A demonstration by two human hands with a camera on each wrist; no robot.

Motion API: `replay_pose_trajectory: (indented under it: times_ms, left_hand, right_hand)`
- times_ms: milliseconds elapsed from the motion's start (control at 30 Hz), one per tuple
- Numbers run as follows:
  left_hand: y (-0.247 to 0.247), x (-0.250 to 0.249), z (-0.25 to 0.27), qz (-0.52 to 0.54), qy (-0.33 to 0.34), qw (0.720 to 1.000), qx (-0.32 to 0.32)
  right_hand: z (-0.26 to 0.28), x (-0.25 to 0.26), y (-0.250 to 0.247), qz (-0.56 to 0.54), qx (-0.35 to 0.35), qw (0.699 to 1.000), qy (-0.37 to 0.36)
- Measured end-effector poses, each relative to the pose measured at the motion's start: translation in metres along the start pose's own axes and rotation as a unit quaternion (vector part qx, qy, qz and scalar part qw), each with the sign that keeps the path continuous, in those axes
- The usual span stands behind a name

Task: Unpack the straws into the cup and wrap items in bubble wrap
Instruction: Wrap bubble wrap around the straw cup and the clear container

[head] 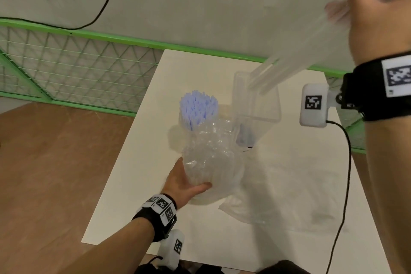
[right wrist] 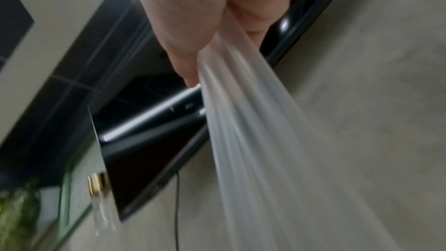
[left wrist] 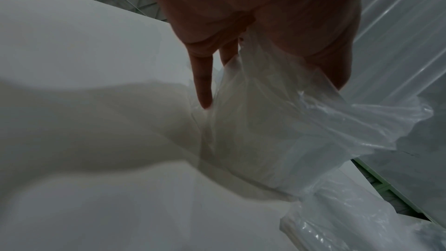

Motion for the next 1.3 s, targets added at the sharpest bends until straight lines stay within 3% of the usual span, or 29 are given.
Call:
replay_pose_trajectory:
  times_ms: [100, 167, 233, 300, 367, 800, 967, 1067, 1133, 1167, 1267, 1300]
  left_hand:
    - [0.0, -0.002, 0.002, -0.002, 0.004, 1.0, 0.001]
    - [0.001, 0.0, 0.0, 0.005, 0.0, 1.0, -0.001]
    - [0.001, -0.002, 0.001, 0.007, -0.003, 1.0, 0.002]
    - [0.001, -0.001, 0.002, 0.009, -0.01, 1.0, 0.003]
    - [0.001, -0.002, 0.002, 0.007, -0.011, 1.0, 0.002]
    - [-0.001, -0.009, 0.002, -0.002, 0.002, 1.0, 0.006]
    - [0.0, -0.012, 0.004, 0.011, 0.001, 1.0, 0.008]
    - [-0.002, -0.012, 0.003, 0.008, 0.001, 1.0, 0.007]
    - [-0.001, -0.013, 0.003, 0.005, 0.001, 1.0, 0.011]
    - [-0.002, -0.014, 0.004, 0.007, 0.002, 1.0, 0.011]
    - [-0.002, -0.016, 0.004, 0.011, 0.006, 1.0, 0.009]
    - [-0.003, -0.016, 0.004, 0.015, 0.005, 1.0, 0.008]
  right_hand:
    - [-0.001, -0.024, 0.029, -0.007, 0.045, 0.999, -0.023]
    - [0.004, -0.055, 0.057, -0.003, 0.114, 0.993, 0.025]
    - [0.017, -0.09, 0.079, 0.086, 0.205, 0.973, 0.061]
    - [0.04, -0.128, 0.1, 0.236, 0.341, 0.907, 0.073]
    - [0.06, -0.155, 0.111, 0.293, 0.431, 0.848, 0.1]
    - [0.077, -0.177, 0.119, 0.39, 0.489, 0.772, 0.117]
    - [0.086, -0.18, 0.116, 0.45, 0.549, 0.7, 0.082]
    - [0.088, -0.181, 0.114, 0.466, 0.57, 0.673, 0.075]
    - [0.087, -0.174, 0.115, 0.459, 0.564, 0.682, 0.076]
    - [0.085, -0.167, 0.116, 0.444, 0.548, 0.705, 0.071]
    - [0.076, -0.125, 0.122, 0.344, 0.475, 0.81, -0.017]
    - [0.077, -0.106, 0.125, 0.298, 0.466, 0.832, -0.046]
Point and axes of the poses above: each hand's wrist, its own z-axis away from the middle knuckle, its own y-axis out of the palm, x = y × z, the point moved 5 cm from there along -z, towards the middle knuckle, and after that the axes turned 6 degrees about -z, right-handed, at the moved point
